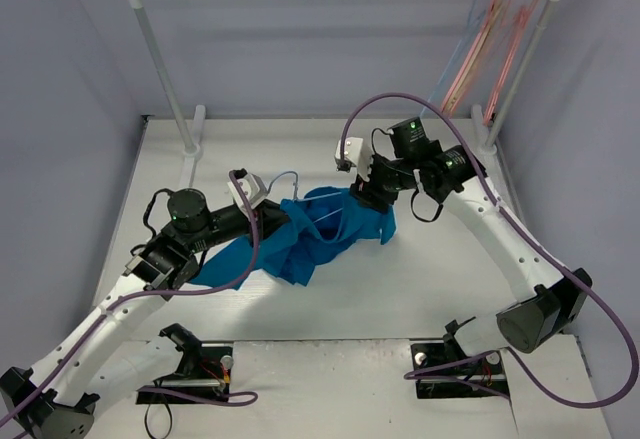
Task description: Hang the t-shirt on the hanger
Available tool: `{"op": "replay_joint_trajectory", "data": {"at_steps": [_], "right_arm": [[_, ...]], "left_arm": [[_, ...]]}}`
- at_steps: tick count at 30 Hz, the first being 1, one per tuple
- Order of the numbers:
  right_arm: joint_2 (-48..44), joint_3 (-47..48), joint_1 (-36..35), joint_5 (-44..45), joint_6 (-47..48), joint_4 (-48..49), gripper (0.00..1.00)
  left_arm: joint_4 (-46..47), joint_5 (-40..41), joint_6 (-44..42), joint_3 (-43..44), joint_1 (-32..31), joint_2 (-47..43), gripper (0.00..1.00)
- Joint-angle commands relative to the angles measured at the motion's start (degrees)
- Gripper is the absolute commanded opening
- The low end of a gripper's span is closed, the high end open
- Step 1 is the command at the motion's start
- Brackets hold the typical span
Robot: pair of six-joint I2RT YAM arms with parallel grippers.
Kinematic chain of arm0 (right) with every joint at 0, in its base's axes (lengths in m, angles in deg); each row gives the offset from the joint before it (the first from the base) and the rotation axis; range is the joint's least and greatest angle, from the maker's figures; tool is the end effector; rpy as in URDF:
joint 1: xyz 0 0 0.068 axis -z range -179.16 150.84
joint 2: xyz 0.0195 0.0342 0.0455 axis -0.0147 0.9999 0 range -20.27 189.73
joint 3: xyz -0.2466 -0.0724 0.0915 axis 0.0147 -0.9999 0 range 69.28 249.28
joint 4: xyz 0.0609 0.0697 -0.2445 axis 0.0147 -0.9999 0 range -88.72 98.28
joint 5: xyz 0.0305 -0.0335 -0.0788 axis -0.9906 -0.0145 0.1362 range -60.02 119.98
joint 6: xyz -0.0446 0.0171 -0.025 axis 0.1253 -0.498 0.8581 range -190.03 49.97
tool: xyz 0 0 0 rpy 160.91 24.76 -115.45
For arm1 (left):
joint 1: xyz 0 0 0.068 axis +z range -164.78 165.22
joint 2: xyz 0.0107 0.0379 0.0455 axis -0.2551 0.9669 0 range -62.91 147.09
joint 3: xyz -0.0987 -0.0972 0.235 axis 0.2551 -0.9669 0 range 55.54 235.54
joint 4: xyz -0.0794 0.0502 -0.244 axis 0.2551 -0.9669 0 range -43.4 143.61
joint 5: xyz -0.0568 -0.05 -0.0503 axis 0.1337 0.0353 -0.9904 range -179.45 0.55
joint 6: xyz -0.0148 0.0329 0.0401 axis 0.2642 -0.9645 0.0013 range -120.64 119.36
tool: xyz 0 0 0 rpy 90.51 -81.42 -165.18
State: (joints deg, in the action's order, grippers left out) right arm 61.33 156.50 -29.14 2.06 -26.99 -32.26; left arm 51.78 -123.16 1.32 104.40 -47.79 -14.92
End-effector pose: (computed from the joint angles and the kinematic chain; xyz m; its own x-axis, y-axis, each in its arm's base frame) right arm 0.2566 0.1672 0.3980 0.1661 -0.6005 -0.7822 -0.9042 0.2239 -0.3638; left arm 0.1494 -0.1206 0.3715 -0.0452 -0.0045 -0.9990 0.9175 0.3953 -0.0433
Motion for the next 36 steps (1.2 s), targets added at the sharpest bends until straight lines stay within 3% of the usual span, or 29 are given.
{"op": "replay_joint_trajectory", "data": {"at_steps": [1,5,11,14,15,18,36], "right_arm": [[-0.48,-1.52,0.45,-1.78,2.3,3.96,0.49],[-0.48,-2.23,0.45,-3.27,2.66,6.17,0.45],[-3.29,-5.65,0.45,-3.1,3.09,11.52,0.47],[-2.86,-5.4,0.45,-4.42,3.27,10.22,0.31],[-2.85,-5.31,0.45,-4.77,3.18,9.34,0.19],[-2.85,-5.66,0.44,-6.96,3.18,8.37,0.05],[-6.19,-5.04,-0.17,-15.76,1.78,9.24,0.16]], "left_arm": [[3.41,-3.28,-1.08,4.84,-0.12,-0.44,0.0],[2.09,-4.52,-1.78,5.63,-0.12,-0.18,0.0],[-1.42,-6.63,-3.71,6.95,-0.12,0.79,0.0],[-1.43,-6.8,-4.15,7.13,-0.12,1.23,0.0],[-1.25,-6.89,-4.24,7.21,-0.12,1.49,0.0],[-1.34,-7.85,-4.68,7.91,-0.12,2.54,0.0],[-5.38,-13.83,-7.41,13.27,-0.03,8.26,0.0]]}}
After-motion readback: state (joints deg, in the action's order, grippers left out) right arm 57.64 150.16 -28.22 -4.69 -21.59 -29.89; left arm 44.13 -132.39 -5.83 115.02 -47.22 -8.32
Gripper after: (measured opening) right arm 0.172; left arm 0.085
